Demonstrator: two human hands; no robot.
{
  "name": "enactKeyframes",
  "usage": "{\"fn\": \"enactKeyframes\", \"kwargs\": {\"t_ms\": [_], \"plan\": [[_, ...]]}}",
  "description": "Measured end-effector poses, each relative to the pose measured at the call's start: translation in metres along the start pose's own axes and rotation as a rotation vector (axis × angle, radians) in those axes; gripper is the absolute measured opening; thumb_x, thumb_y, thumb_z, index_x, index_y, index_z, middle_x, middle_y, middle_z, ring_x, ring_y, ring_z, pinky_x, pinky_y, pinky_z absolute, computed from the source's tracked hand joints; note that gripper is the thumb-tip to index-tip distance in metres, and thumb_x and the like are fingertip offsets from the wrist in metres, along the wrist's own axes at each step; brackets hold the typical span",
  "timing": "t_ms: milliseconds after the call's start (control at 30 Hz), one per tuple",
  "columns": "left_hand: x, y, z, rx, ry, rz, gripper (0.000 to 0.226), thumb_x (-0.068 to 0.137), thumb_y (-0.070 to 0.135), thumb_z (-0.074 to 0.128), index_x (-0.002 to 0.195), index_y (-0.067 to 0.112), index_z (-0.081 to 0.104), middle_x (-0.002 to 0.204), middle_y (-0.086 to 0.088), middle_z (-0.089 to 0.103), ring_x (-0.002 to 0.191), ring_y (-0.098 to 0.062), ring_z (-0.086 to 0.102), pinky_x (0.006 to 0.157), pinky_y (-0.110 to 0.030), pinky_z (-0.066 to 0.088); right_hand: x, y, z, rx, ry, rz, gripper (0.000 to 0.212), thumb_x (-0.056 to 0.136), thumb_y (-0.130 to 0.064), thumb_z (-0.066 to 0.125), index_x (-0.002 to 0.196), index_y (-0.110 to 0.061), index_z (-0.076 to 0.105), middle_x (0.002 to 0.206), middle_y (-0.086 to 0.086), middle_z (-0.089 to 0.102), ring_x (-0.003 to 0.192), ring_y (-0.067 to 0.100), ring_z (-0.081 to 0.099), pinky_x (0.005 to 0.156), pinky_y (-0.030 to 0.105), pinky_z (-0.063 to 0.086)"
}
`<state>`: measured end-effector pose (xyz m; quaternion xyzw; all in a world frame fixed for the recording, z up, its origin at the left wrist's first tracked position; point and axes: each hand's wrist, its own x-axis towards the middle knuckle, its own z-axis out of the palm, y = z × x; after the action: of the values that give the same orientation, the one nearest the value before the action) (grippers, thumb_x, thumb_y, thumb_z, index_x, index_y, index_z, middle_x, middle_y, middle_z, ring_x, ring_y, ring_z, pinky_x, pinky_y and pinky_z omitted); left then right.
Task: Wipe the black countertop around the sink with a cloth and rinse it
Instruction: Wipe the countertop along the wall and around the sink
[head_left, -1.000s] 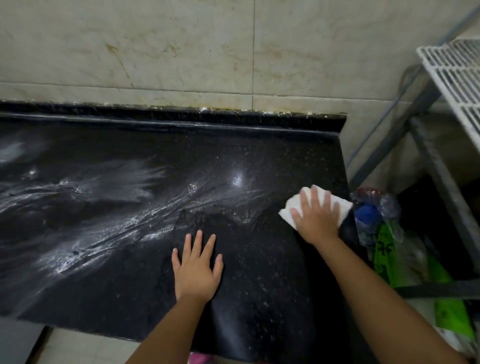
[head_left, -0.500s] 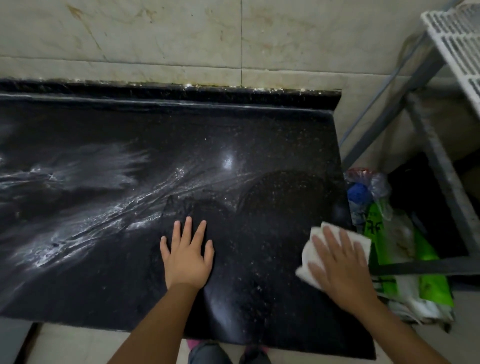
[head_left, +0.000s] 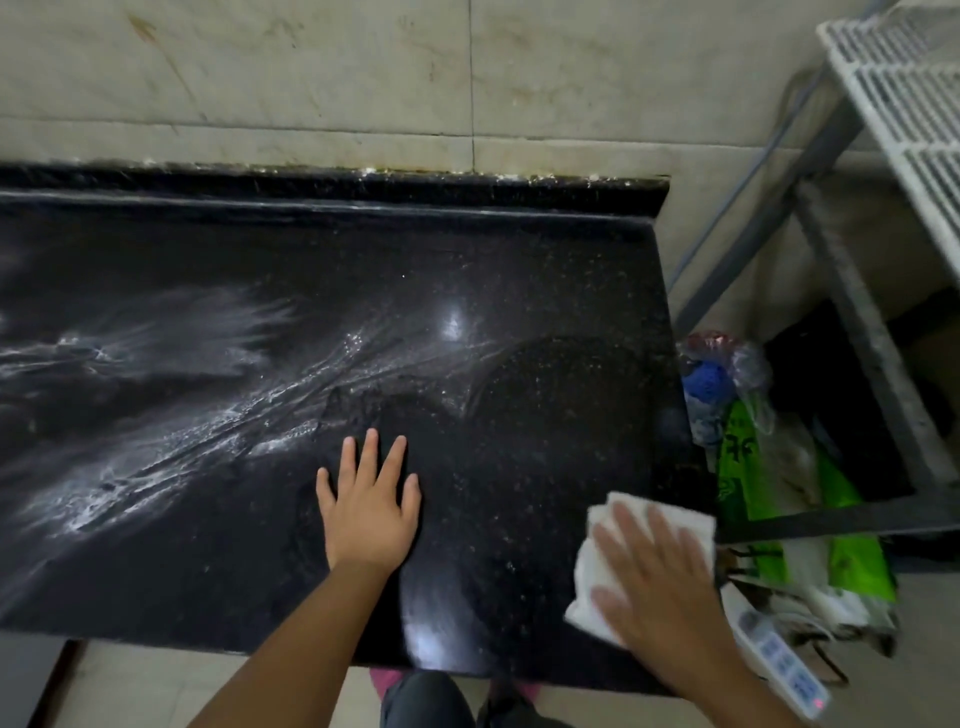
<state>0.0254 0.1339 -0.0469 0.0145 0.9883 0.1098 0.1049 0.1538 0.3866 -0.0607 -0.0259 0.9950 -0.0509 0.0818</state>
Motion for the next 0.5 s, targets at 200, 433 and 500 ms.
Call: {"fn": "enactKeyframes", "kwargs": {"t_ms": [200,433,500], "plan": [[0.008,-0.005,-0.007,-0.030,0.011,0.037,0.082,0.073,0.056,0.003,0.136,0.023,0.043,0.147,-0.008,0.034,0.139,-0.029,0.021,0.110,-0.054,0.008,0.155,0.051,-0.044,0.111,0.011,0.497,0.059,0.097,-0.046,0.025,0.148,-0.020,0.012,0.157,0.007,0.003,0.142,0.035,0.001,0.113,0.051,0.006],[0.045,-0.004,-0.016,-0.092,0.087,0.092,0.066,0.084,0.047,0.013,0.134,0.021,0.046,0.147,-0.007,0.034,0.136,-0.020,0.010,0.107,-0.057,0.011,0.243,-0.051,-0.045,0.128,-0.066,0.261,0.059,0.098,-0.043,0.026,0.149,-0.023,0.005,0.157,0.002,-0.006,0.144,0.027,-0.006,0.115,0.043,-0.003],[0.054,0.000,-0.013,-0.130,0.072,0.065,0.070,0.081,0.049,0.008,0.139,0.023,0.038,0.151,-0.006,0.025,0.139,-0.023,0.005,0.109,-0.056,0.006,0.207,-0.073,-0.032,0.025,0.009,0.088,0.058,0.095,-0.044,0.028,0.147,-0.020,0.020,0.156,0.005,0.014,0.143,0.029,0.012,0.113,0.042,0.005]]}}
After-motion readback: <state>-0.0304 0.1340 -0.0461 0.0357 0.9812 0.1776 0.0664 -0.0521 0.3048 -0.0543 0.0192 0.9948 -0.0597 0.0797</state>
